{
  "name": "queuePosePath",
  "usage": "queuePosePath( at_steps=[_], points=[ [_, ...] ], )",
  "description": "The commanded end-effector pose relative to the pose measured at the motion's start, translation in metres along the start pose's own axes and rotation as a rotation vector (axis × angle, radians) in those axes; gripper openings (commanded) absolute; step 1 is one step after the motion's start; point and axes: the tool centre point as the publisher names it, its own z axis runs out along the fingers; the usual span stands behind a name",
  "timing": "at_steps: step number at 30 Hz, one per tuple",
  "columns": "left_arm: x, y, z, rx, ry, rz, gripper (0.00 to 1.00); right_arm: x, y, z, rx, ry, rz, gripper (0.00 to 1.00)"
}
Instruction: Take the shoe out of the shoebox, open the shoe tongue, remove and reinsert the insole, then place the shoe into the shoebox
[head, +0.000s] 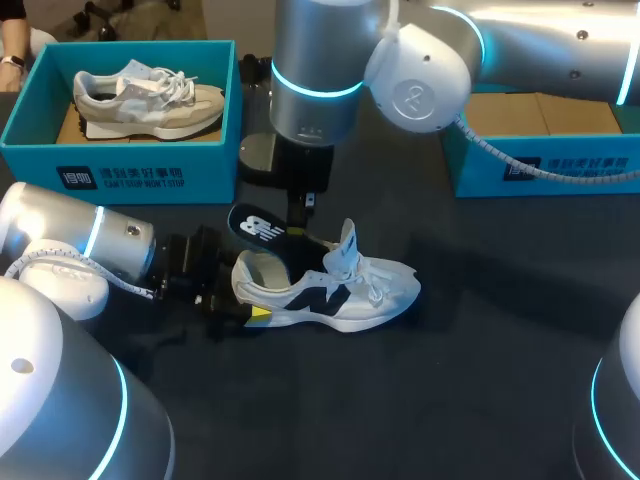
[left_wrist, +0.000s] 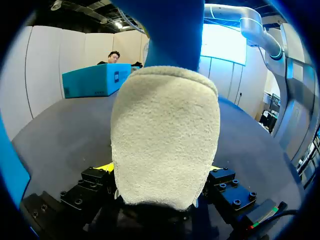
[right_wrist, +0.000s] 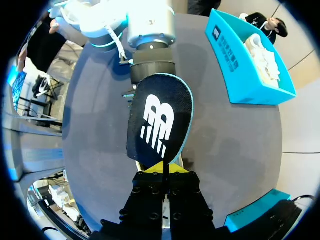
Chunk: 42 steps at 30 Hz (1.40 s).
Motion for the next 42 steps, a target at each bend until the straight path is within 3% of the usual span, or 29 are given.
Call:
queuePosePath(
  at_steps=[1, 17, 32, 35, 38, 39, 41, 42],
  points=[
    [0.001, 0.0, 0.001, -0.004, -0.001, -0.001, 0.0, 0.003, 0.001, -0.005, -0.009, -0.005, -0.019, 0.0],
    [0.001, 0.0, 0.001, -0.004, -0.001, -0.001, 0.0, 0.0, 0.023, 0.022, -0.057, 0.039, -0.06, 0.0],
    [0.001, 0.0, 0.001, -0.004, -0.001, -0.001, 0.0, -0.004, 0.028, 0.023, -0.079, 0.03, -0.049, 0.0],
    [0.001, 0.0, 0.001, -0.004, -0.001, -0.001, 0.0, -0.004, 0.029, 0.021, -0.083, 0.027, -0.049, 0.09],
    [0.001, 0.0, 0.001, -0.004, -0.001, -0.001, 0.0, -0.003, 0.029, 0.019, -0.089, 0.023, -0.05, 0.31],
    [0.001, 0.0, 0.001, -0.004, -0.001, -0.001, 0.0, -0.003, 0.029, 0.017, -0.091, 0.02, -0.048, 0.47],
    [0.001, 0.0, 0.001, -0.004, -0.001, -0.001, 0.0, -0.003, 0.027, 0.015, -0.099, 0.013, -0.037, 0.52],
    [0.001, 0.0, 0.001, -0.004, -0.001, -0.001, 0.0, -0.003, 0.026, 0.014, -0.103, 0.005, -0.028, 0.74]
  ],
)
